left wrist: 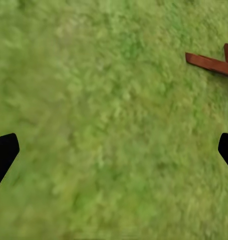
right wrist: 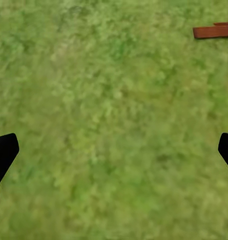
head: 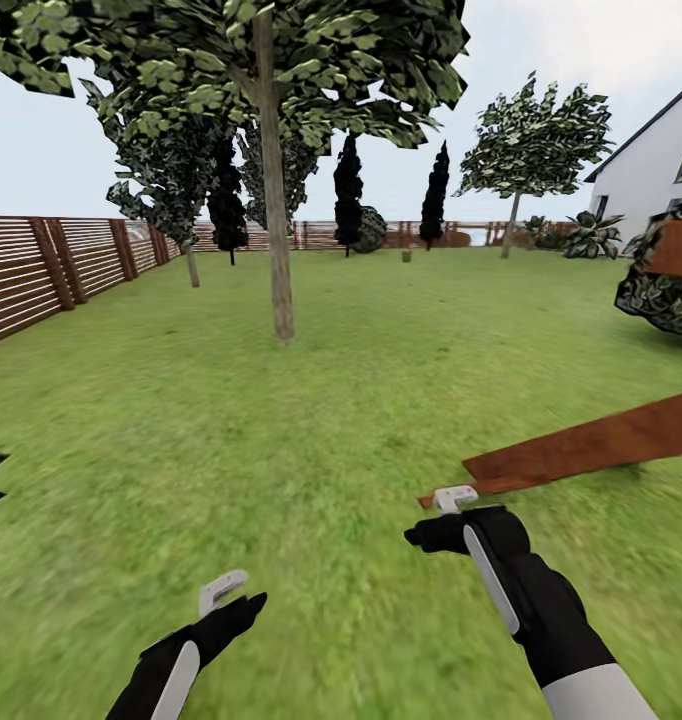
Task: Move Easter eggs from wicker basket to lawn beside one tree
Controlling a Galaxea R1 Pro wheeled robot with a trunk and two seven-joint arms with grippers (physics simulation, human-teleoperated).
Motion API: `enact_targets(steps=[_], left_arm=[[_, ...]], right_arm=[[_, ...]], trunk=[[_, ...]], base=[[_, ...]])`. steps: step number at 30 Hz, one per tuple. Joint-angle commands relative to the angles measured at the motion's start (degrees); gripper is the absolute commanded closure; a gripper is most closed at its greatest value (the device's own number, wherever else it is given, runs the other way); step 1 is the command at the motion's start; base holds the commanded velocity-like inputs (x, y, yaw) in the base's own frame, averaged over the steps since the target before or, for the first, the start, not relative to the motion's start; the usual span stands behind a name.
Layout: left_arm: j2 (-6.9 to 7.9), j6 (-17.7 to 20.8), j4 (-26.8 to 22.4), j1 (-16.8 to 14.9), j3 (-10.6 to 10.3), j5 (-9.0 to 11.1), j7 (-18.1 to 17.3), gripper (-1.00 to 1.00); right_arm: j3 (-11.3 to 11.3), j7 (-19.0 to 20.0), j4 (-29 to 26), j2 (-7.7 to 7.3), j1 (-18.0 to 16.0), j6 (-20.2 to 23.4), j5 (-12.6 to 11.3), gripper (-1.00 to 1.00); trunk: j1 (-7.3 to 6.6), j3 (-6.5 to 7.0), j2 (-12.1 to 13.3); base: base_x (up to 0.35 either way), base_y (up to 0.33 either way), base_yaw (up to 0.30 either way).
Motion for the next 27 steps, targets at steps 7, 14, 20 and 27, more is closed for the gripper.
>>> enact_targets(steps=[7, 14, 20, 27], left_arm=[[0.07, 0.36, -0.17, 0.57, 0.27, 0.22, -0.28, -1.0], [0.1, 0.33, -0.22, 0.73, 0.27, 0.16, -0.27, -1.0], [0.1, 0.33, -0.23, 0.75, 0.27, 0.14, -0.27, -1.0], [0.1, 0.33, -0.22, 0.75, 0.28, 0.14, -0.27, -1.0]], right_arm=[[0.05, -0.15, -0.15, -0.36, 0.17, -6.07, -0.31, -1.0], [-0.01, -0.19, -0.25, -0.3, 0.21, -7.71, -0.14, -1.0], [-0.02, -0.24, -0.31, -0.27, 0.21, -7.93, -0.01, -1.0], [0.03, -0.24, -0.44, -0.32, 0.28, -7.98, 0.12, -1.0]], trunk=[[0.03, -0.06, -0.03], [0.03, -0.06, -0.03], [0.03, -0.06, -0.03], [0.03, -0.06, -0.03]], base=[[0.321, 0.102, 0.0], [0.321, 0.102, 0.0], [0.321, 0.102, 0.0], [0.321, 0.102, 0.0]])
